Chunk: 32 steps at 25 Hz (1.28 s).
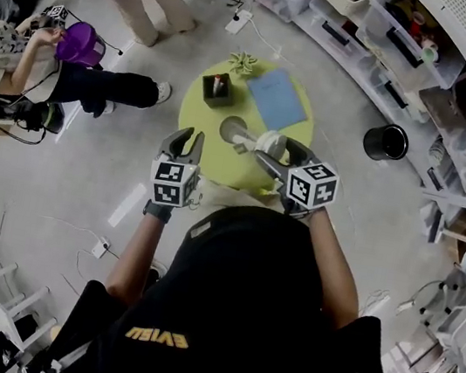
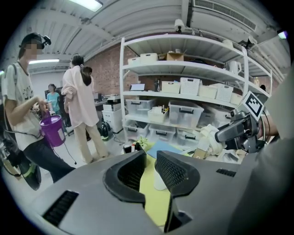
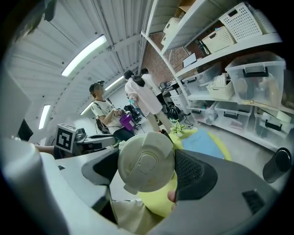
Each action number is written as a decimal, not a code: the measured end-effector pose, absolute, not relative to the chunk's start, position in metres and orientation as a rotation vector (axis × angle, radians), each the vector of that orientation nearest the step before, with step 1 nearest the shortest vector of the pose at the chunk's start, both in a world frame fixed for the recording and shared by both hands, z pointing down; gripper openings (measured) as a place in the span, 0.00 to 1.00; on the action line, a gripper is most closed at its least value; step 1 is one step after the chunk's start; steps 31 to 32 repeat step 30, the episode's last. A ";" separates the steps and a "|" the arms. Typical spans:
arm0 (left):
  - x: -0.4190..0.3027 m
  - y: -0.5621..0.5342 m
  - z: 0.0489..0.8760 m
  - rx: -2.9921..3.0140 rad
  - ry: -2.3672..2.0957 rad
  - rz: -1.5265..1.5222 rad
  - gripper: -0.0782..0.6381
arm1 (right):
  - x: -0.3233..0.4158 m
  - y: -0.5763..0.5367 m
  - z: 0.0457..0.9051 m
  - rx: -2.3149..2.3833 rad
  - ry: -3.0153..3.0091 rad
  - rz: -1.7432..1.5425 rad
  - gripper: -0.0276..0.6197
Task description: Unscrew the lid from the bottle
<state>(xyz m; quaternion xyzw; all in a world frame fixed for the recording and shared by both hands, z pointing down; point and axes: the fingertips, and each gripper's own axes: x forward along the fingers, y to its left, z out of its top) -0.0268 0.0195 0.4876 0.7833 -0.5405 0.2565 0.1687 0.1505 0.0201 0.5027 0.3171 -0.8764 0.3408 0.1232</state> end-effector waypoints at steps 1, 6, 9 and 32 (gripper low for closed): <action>-0.026 0.020 0.487 2.227 -1.540 0.730 0.25 | 0.152 0.020 0.502 0.927 -2.558 1.001 0.63; -0.022 0.027 0.485 2.227 -1.543 0.741 0.25 | 0.156 0.023 0.501 0.930 -2.567 1.023 0.63; -0.019 0.029 0.486 2.227 -1.542 0.743 0.25 | 0.157 0.022 0.501 0.930 -2.574 1.025 0.63; 0.012 0.021 0.479 2.301 -1.469 0.788 0.25 | 0.174 0.014 0.489 0.977 -2.592 1.003 0.63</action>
